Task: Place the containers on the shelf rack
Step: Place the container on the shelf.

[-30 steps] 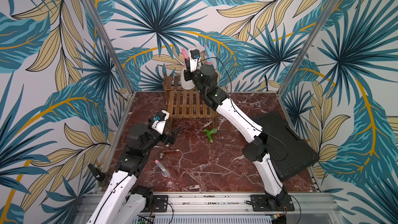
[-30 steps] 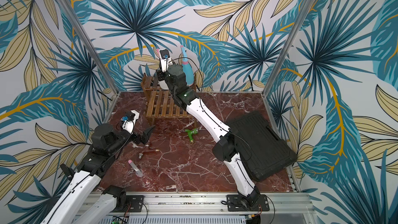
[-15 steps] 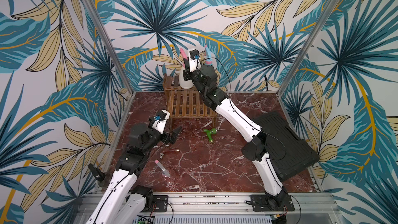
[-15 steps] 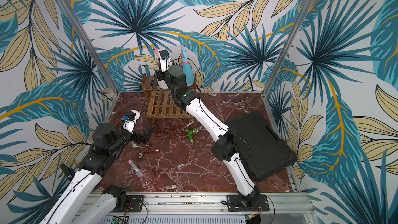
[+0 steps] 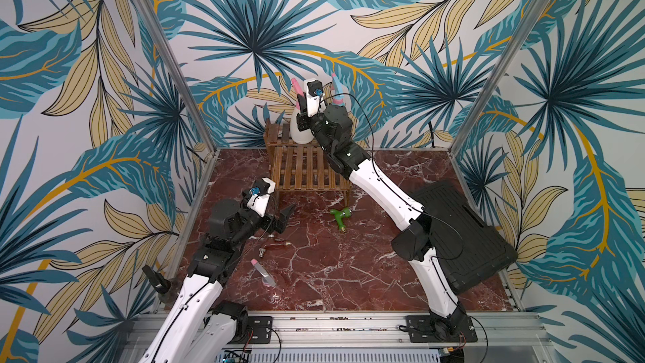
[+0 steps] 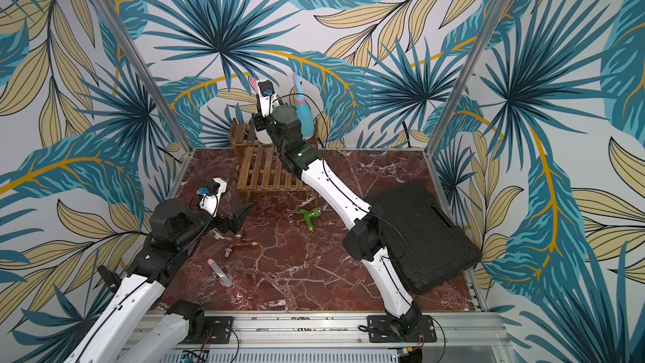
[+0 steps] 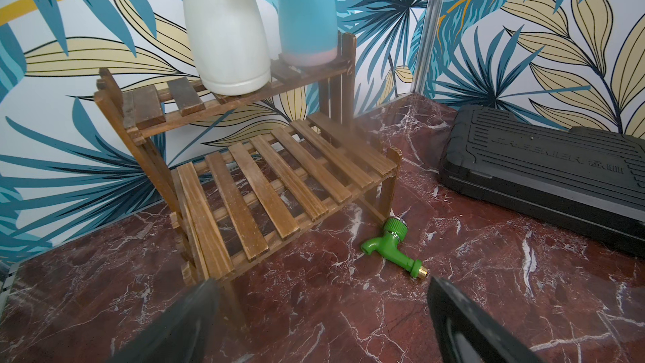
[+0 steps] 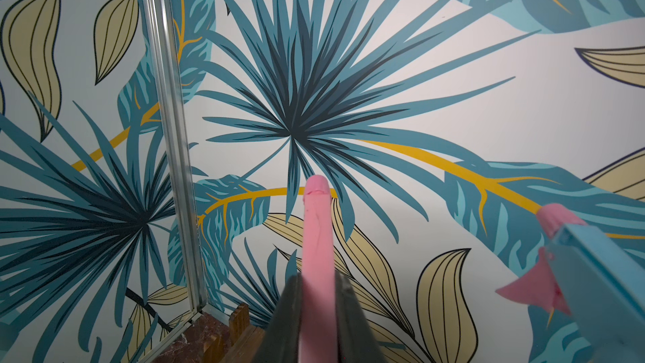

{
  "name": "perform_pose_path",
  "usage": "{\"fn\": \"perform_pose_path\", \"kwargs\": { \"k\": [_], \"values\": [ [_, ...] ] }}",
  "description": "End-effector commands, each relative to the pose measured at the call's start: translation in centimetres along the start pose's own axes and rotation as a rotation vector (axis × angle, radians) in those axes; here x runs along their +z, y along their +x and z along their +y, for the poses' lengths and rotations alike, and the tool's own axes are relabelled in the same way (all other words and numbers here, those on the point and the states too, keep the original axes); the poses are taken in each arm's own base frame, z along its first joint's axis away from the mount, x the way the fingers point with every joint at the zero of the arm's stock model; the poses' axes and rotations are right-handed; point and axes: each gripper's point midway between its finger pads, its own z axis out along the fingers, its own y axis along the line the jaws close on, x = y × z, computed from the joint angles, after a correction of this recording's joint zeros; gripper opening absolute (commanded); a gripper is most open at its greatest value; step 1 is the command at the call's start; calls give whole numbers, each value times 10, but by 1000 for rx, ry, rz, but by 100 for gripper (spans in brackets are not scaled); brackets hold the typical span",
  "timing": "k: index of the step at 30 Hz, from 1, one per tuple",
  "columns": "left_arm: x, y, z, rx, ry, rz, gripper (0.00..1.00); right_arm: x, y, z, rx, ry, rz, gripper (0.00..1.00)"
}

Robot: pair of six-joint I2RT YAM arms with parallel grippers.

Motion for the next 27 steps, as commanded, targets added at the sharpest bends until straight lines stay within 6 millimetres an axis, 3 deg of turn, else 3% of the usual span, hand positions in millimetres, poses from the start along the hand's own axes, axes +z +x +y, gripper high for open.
{"fn": "perform_pose_path", "kwargs": {
  "k": [1, 11, 24, 27],
  "values": [
    [2, 0, 1, -10, 5, -10, 100, 5, 10, 0, -15, 6, -1, 13],
    [2, 2, 1, -15, 6, -5, 100, 8, 11, -4, -15, 16, -20, 23],
    [3, 2, 0, -19, 11, -1, 100, 9, 11, -4, -13, 6, -24, 28],
    [3, 3, 0, -19, 11, 1, 100, 9, 10, -4, -13, 6, -25, 35]
  ]
}}
